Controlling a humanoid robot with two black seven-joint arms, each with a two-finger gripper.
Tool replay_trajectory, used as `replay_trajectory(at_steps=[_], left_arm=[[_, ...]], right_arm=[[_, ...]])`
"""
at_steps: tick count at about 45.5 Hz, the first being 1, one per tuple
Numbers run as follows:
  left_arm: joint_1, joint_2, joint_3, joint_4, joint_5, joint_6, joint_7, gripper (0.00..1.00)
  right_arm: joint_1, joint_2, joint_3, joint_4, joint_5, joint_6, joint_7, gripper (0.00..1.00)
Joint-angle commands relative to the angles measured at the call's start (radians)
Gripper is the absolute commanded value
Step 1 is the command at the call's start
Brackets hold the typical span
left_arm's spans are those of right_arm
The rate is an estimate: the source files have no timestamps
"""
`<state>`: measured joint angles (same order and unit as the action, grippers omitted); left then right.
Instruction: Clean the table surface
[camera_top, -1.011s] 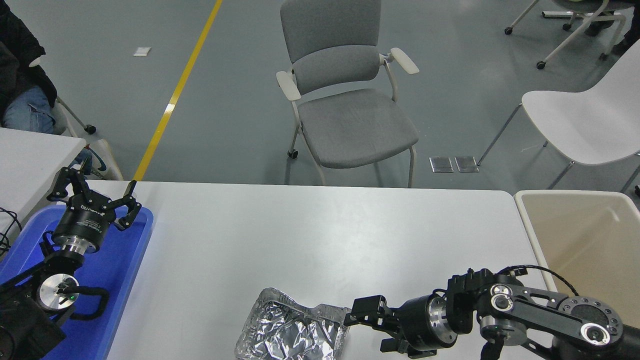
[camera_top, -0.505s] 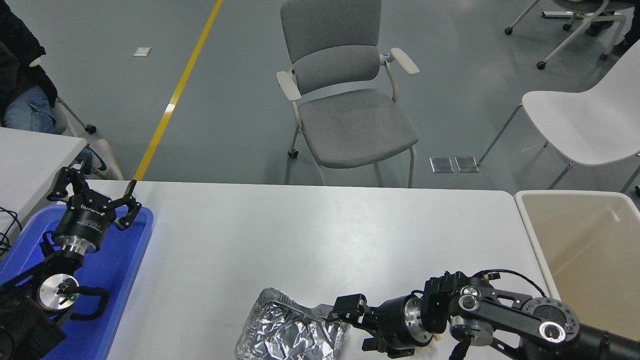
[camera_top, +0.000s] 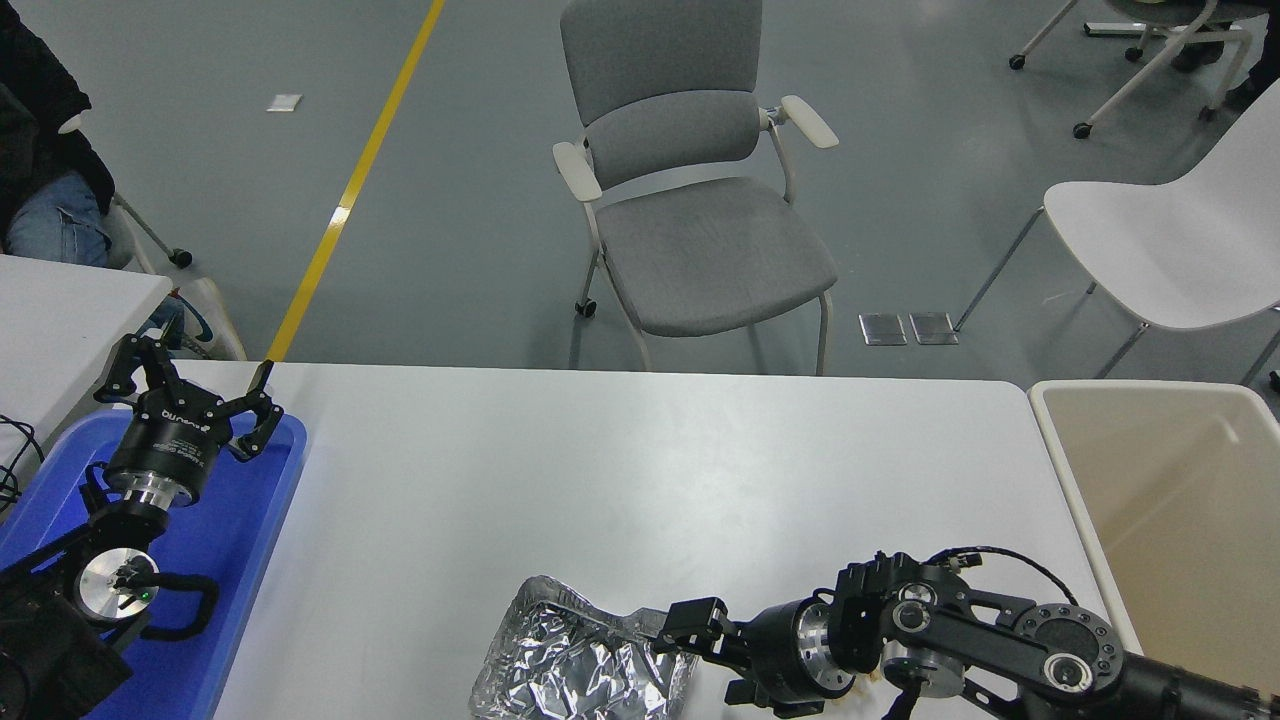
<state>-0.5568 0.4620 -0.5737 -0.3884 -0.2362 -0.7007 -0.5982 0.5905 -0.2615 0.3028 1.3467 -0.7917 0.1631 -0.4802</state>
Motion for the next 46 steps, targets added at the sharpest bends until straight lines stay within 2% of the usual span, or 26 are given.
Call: replay_trajectory(at_steps=[1,13,19,23,26,34,35,39,46], left_arm=[[0.0,0.0,0.0,0.0,0.0,0.0,0.0,1.0],[0.0,0.0,0.0,0.0,0.0,0.0,0.0,1.0],[0.0,0.0,0.0,0.0,0.0,0.0,0.0,1.0],[-0.002,0.0,0.0,-0.001,0.0,0.0,0.001,1.0],[0.0,0.0,0.0,0.0,0.0,0.0,0.0,1.0],[0.0,0.0,0.0,0.0,0.0,0.0,0.0,1.0],[0.0,0.0,0.0,0.0,0.0,0.0,0.0,1.0],[0.0,0.0,0.0,0.0,0.0,0.0,0.0,1.0],[-0.002,0.0,0.0,0.0,0.0,0.001,0.001,1.0]], right_arm=[[-0.017,0.027,-0.002,-0.006,-0.044,0.001,0.009,0.98],[-0.023,0.039,-0.002,-0.006,-0.092,0.001,0.014,0.97],[-0.02,0.039,-0.022,-0.003,-0.103,0.003,0.07,0.77],[-0.012,0.041,-0.063,-0.003,-0.104,0.003,0.097,0.47],[-0.012,0.041,-0.068,-0.003,-0.104,0.003,0.1,0.32],[-0.015,0.041,-0.071,-0.009,-0.106,0.003,0.1,0.15],[-0.015,0.041,-0.071,-0.009,-0.107,0.003,0.1,0.08],[-0.015,0.041,-0.073,-0.009,-0.129,0.001,0.1,0.0],[-0.021,0.041,-0.083,-0.014,-0.19,0.001,0.1,0.0]])
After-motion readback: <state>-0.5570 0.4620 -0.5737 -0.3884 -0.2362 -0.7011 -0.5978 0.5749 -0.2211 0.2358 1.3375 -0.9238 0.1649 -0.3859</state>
